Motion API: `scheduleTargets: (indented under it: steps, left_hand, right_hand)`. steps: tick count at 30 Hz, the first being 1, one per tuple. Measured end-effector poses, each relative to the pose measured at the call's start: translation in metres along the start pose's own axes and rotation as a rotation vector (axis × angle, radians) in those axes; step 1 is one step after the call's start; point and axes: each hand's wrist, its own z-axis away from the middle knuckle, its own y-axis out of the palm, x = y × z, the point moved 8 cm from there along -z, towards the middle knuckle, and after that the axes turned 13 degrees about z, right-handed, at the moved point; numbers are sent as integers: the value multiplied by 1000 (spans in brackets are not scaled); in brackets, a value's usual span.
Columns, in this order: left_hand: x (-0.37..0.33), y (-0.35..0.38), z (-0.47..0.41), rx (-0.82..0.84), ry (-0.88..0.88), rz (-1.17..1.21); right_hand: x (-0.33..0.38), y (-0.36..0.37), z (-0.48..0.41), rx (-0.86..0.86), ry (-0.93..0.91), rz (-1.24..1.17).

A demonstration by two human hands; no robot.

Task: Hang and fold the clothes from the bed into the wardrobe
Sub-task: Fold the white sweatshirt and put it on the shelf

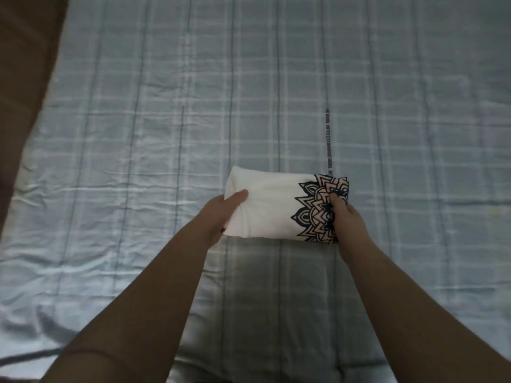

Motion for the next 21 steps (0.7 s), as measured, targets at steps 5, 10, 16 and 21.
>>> scheduleTargets:
  steps: [5,10,16,21]
  left_hand:
    - [-14,12,81,89,123,4]
    - [-49,48,186,176,305,56]
    - [-122,88,343,171,624,-7]
    - [-162,89,471,128,873,30]
  right_hand:
    - [21,-28,66,123,-93,-75]
    - [88,-84,148,268,-283,-95]
    - [185,-147,271,409,-617,-92]
    - [238,-155,376,476,-811,-124]
